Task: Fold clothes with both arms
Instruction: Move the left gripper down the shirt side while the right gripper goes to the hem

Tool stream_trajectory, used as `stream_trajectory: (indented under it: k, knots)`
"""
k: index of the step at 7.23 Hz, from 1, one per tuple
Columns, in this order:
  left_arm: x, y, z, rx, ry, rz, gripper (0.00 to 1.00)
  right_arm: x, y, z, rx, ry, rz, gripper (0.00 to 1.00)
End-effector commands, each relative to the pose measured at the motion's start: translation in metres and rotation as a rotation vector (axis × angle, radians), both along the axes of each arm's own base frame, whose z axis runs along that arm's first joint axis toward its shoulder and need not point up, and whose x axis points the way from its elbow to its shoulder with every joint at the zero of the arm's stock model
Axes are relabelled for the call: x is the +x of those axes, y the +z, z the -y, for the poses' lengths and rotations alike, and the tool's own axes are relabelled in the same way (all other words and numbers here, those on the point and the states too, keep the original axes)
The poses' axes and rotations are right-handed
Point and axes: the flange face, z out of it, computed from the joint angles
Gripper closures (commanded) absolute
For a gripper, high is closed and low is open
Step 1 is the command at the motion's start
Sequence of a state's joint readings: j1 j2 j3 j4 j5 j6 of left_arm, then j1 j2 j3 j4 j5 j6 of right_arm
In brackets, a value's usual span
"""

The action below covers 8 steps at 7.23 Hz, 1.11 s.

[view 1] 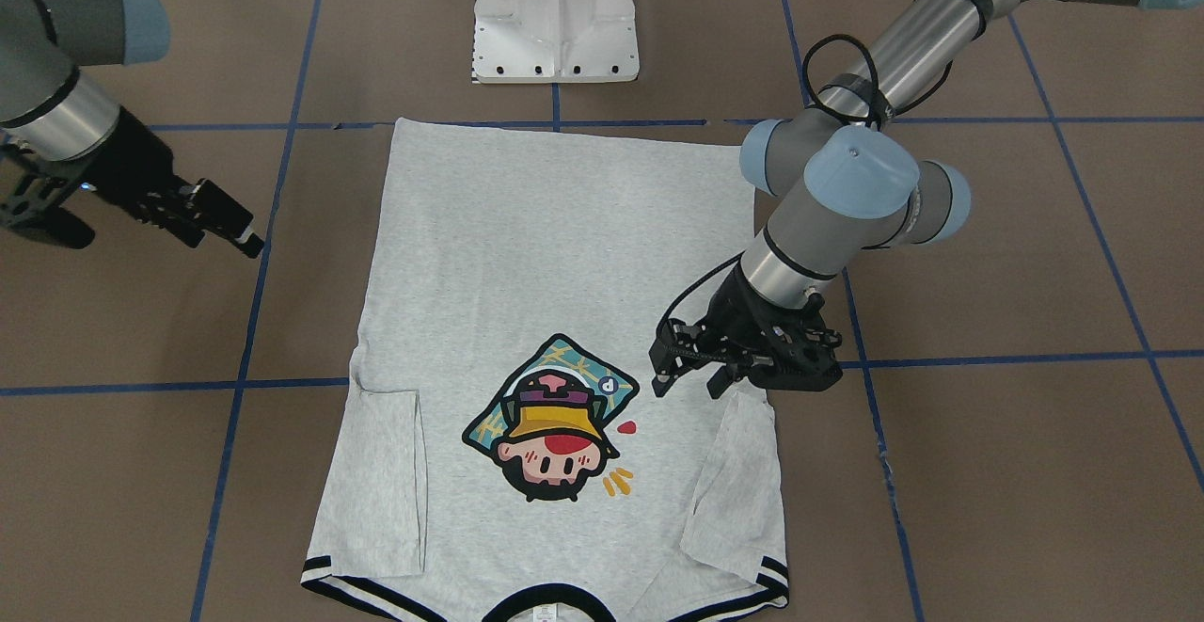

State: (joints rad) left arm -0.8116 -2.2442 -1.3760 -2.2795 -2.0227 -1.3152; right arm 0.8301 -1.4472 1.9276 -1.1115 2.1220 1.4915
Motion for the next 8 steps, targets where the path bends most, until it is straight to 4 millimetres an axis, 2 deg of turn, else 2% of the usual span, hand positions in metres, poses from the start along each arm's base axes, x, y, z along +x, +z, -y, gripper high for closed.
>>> stream_trajectory:
  k: [1,2,3,5,7,8]
  knots:
    - [-0.065,0.007,-0.084,-0.025,0.1,-0.035,0.24,-0.087,-0.023,-0.1,-0.09,0.04,0.0,0.0]
    - [-0.078,0.001,-0.1,-0.036,0.121,-0.039,0.25,-0.115,-0.023,-0.133,-0.116,0.064,-0.029,0.01]
    - [-0.084,0.01,-0.112,-0.078,0.173,-0.026,0.26,-0.138,-0.031,-0.175,-0.116,0.101,-0.108,0.01]
    - [-0.091,0.009,-0.116,-0.067,0.164,-0.03,0.23,-0.175,-0.031,-0.249,-0.128,0.183,-0.182,0.01]
    - [-0.093,0.008,-0.12,-0.064,0.164,-0.031,0.21,-0.189,-0.02,-0.273,-0.173,0.226,-0.191,0.06]
    - [-0.092,0.009,-0.12,-0.065,0.166,-0.03,0.21,-0.193,-0.016,-0.273,-0.165,0.232,-0.201,0.08]
